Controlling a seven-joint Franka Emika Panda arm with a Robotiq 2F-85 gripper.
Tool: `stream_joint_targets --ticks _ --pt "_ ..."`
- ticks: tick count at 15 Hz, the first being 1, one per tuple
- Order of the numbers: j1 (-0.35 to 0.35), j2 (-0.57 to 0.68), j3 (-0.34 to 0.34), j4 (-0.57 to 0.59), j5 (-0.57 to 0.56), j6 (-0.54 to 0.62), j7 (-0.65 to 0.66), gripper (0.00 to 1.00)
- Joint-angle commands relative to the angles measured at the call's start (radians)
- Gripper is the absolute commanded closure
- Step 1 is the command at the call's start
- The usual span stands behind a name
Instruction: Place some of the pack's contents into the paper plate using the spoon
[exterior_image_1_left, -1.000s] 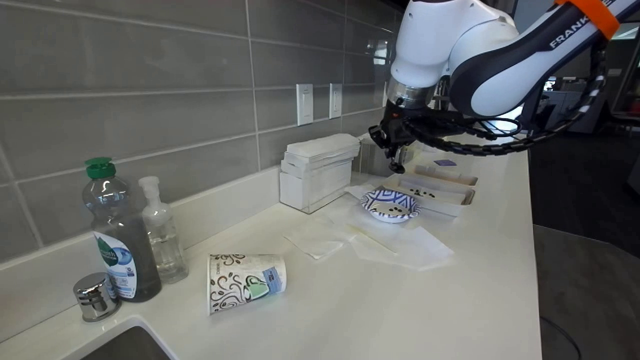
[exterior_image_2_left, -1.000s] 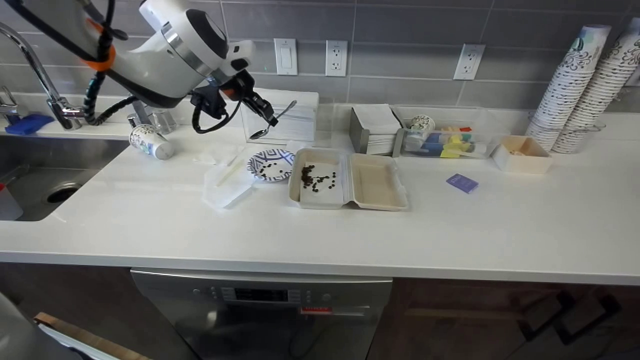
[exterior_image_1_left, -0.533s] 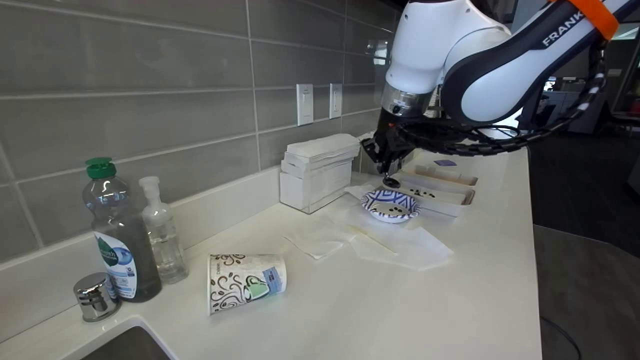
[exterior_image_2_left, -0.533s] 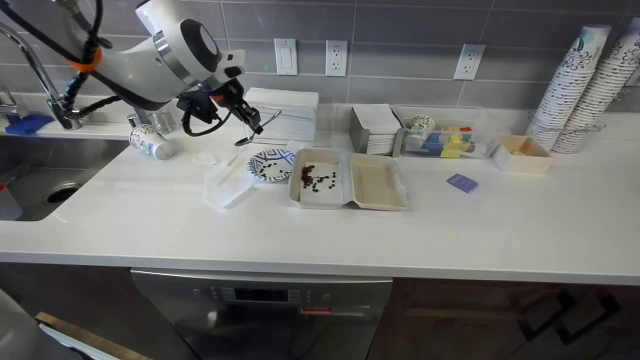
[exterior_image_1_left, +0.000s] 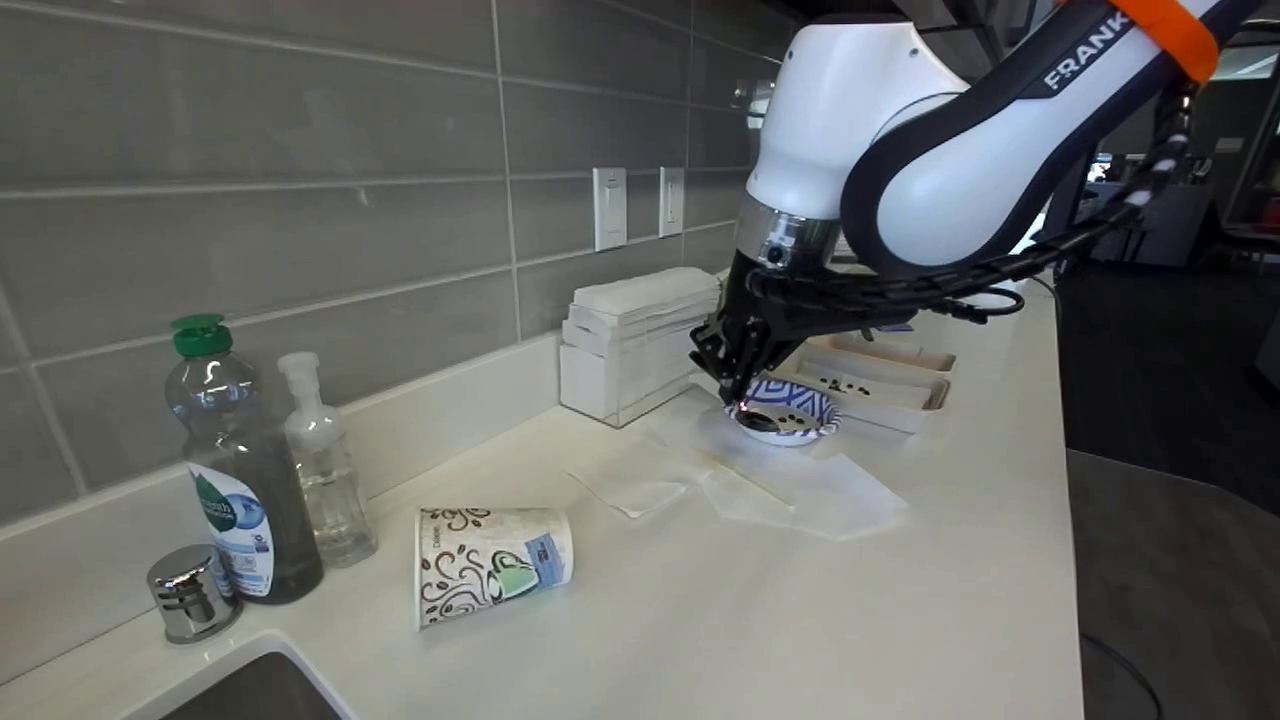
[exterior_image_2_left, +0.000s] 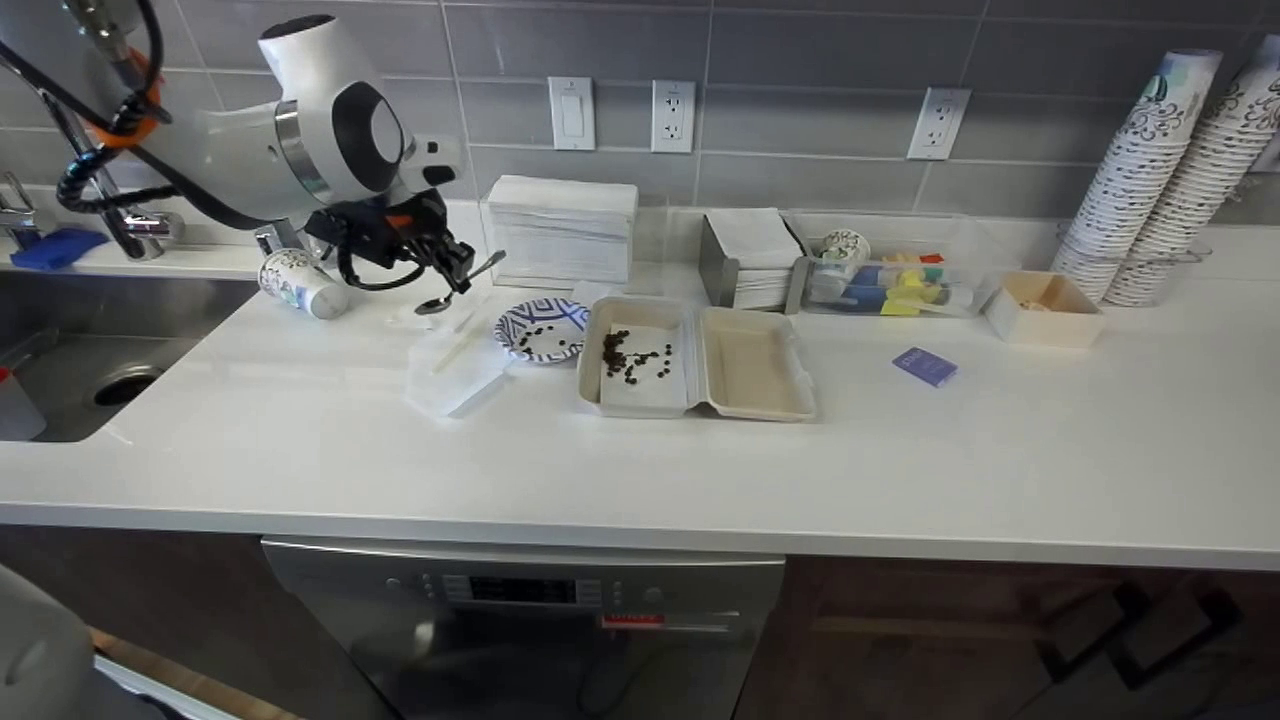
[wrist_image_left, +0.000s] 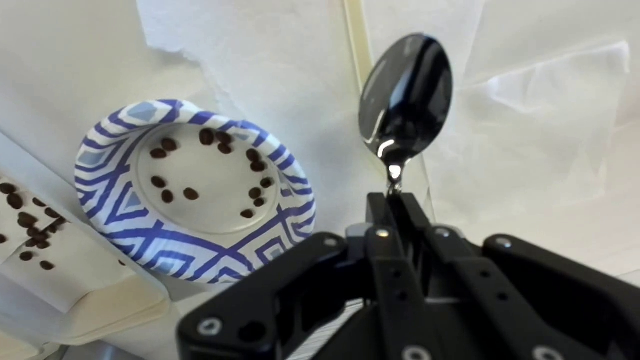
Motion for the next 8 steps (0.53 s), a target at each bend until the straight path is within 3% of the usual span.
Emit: stream_joint_targets --ticks 1,8 --pt "0.024 0.05 -0.016 0.016 0.017 0.029 -0.014 0.98" --pt "0.036 0.158 -0.016 0.062 -0.03 0.099 0.024 0.98"
